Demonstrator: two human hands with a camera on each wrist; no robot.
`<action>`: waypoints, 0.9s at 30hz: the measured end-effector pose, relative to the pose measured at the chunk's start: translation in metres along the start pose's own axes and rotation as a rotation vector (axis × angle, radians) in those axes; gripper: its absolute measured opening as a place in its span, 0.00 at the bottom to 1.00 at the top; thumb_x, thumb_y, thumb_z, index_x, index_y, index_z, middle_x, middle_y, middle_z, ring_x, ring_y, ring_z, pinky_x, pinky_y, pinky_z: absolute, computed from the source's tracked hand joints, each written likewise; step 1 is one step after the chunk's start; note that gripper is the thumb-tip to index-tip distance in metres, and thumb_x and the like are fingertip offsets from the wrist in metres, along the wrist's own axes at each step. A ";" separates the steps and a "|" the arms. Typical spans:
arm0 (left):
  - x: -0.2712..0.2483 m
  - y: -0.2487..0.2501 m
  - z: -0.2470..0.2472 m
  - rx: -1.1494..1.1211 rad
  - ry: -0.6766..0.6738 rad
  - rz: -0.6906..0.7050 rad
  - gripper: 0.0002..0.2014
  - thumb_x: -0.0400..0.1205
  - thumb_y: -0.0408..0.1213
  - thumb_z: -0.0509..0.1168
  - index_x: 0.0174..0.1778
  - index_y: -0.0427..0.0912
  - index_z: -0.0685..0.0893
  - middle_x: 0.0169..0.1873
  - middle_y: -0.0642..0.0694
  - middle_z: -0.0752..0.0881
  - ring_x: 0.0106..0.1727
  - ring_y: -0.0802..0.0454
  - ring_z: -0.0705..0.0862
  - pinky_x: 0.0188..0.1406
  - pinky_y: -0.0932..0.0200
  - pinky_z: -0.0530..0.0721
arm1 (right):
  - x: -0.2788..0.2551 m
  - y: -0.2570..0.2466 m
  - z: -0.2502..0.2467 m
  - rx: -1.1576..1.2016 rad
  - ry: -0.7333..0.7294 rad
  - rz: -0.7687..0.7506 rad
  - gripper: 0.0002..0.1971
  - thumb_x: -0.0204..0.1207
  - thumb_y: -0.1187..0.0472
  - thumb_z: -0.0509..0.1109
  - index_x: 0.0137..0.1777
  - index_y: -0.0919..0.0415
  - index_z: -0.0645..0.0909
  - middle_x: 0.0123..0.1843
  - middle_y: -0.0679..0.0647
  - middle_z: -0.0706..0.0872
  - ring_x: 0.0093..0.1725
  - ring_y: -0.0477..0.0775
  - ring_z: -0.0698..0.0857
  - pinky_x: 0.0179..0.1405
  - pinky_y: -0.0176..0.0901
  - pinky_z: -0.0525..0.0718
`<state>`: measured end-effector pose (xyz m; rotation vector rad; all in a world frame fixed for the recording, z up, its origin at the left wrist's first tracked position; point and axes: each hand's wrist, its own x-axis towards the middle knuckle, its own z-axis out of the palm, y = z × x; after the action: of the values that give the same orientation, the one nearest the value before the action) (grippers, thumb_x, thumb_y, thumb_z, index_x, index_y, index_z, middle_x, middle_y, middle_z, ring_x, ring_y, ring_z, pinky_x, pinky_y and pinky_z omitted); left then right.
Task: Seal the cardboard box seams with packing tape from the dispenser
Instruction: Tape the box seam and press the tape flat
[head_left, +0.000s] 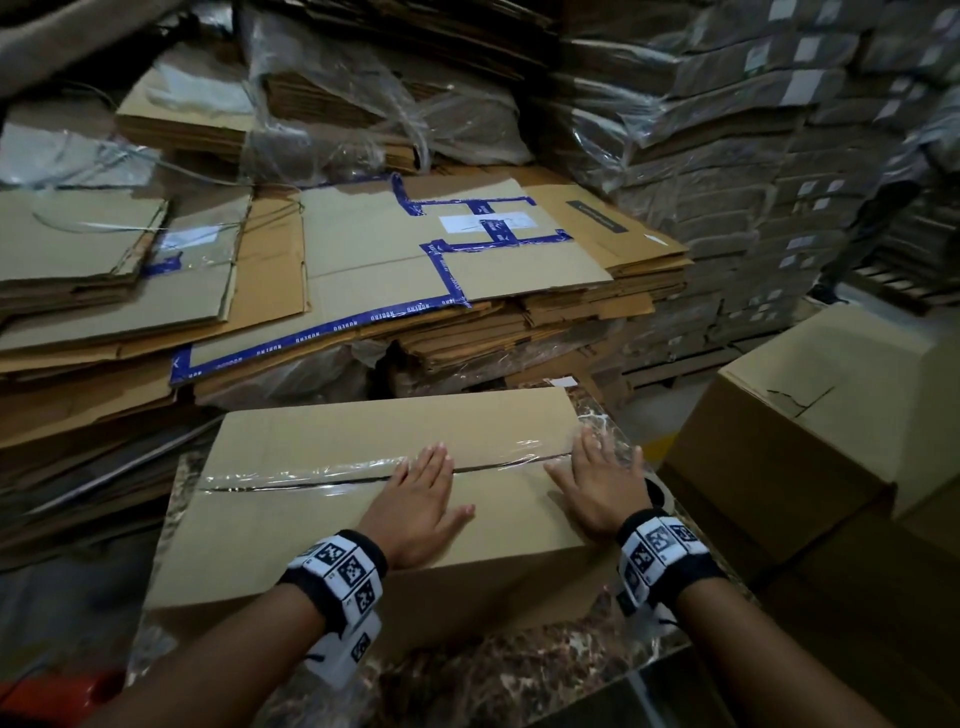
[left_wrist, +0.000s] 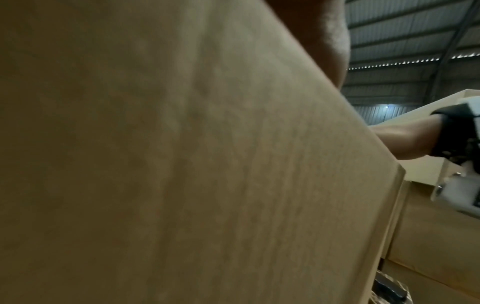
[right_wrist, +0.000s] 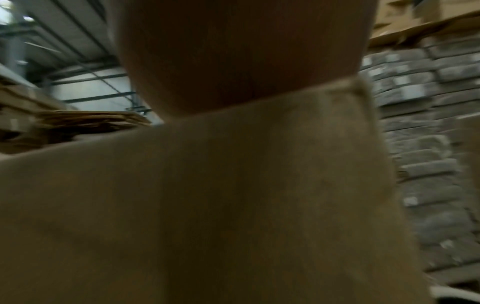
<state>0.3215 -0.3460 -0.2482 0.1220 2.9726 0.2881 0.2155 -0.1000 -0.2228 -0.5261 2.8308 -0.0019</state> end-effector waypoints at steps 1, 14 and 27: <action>0.000 0.000 0.001 -0.007 0.001 -0.003 0.45 0.79 0.70 0.30 0.87 0.43 0.42 0.86 0.44 0.40 0.86 0.52 0.37 0.81 0.52 0.35 | -0.001 -0.001 -0.001 0.003 0.006 0.045 0.47 0.77 0.27 0.31 0.87 0.59 0.42 0.89 0.56 0.39 0.87 0.58 0.39 0.82 0.71 0.36; -0.005 -0.005 -0.004 -0.017 -0.013 0.029 0.44 0.79 0.70 0.32 0.87 0.45 0.41 0.86 0.46 0.39 0.86 0.53 0.36 0.81 0.53 0.36 | -0.007 -0.019 0.018 -0.028 0.058 -0.163 0.55 0.64 0.25 0.21 0.87 0.57 0.43 0.89 0.51 0.42 0.87 0.50 0.40 0.83 0.68 0.34; -0.106 -0.133 -0.024 0.041 0.025 -0.331 0.60 0.62 0.79 0.14 0.86 0.46 0.40 0.85 0.46 0.37 0.86 0.52 0.36 0.84 0.46 0.39 | 0.005 -0.057 0.003 -0.010 -0.067 0.043 0.45 0.82 0.30 0.43 0.87 0.62 0.41 0.89 0.58 0.40 0.88 0.56 0.40 0.81 0.74 0.38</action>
<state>0.4136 -0.4906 -0.2360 -0.3677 2.9572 0.1873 0.2315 -0.1547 -0.2238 -0.4585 2.7774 0.0369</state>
